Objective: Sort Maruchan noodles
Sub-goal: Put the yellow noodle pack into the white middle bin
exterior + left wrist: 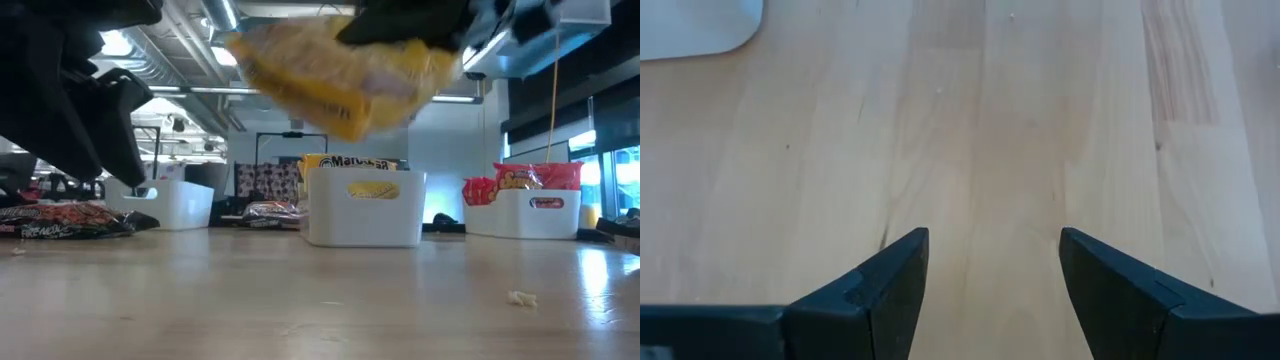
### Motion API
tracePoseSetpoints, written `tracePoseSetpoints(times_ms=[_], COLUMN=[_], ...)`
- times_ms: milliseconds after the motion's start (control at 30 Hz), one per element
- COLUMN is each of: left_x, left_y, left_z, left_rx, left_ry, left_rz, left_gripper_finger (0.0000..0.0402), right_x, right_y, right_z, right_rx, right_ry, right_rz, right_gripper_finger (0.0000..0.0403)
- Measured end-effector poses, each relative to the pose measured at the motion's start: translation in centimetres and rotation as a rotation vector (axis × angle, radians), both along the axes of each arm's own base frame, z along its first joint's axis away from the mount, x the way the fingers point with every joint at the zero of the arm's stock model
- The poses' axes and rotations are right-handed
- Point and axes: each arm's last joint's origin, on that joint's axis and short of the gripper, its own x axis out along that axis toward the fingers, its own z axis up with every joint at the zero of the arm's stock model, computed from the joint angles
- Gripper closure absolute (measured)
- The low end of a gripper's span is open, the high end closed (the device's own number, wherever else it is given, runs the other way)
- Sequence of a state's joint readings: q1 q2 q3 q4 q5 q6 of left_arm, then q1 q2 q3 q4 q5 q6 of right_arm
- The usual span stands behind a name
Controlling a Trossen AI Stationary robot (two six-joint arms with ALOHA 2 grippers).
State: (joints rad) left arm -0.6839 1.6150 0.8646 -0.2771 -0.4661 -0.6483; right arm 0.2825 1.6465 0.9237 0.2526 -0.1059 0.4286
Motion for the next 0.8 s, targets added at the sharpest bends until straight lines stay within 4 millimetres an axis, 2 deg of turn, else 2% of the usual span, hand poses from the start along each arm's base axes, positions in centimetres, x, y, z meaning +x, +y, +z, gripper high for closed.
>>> tracePoseSetpoints(times_ms=[267, 400, 500, 567, 800], left_x=[0.3, 0.5, 0.5, 0.5, 0.5], left_y=[0.4, 0.6, 0.6, 0.6, 0.6], left_z=[0.0, 0.0, 0.0, 0.0, 0.0], left_rx=[-0.001, -0.003, -0.002, -0.002, 0.019], left_ry=[-0.003, -0.005, -0.005, -0.005, -0.010], left_rz=[0.015, 0.022, 0.022, 0.022, 0.013], left_gripper_finger=[0.0179, 0.0179, 0.0179, 0.0179, 0.0179], right_x=[-3.8, -4.3, -4.2, -4.0, -3.5], right_y=[-2.5, -4.9, -6.6, -7.6, -9.9], right_z=[5.8, 7.8, 8.4, 8.1, 7.6], right_rx=[-0.348, -0.472, -0.556, -0.591, -0.591], right_ry=[-0.093, -0.021, 0.049, 0.056, 0.068], right_rz=[-0.131, -0.204, -0.153, -0.088, -0.053], right_gripper_finger=[0.0260, 0.0260, 0.0260, 0.0260, 0.0260])
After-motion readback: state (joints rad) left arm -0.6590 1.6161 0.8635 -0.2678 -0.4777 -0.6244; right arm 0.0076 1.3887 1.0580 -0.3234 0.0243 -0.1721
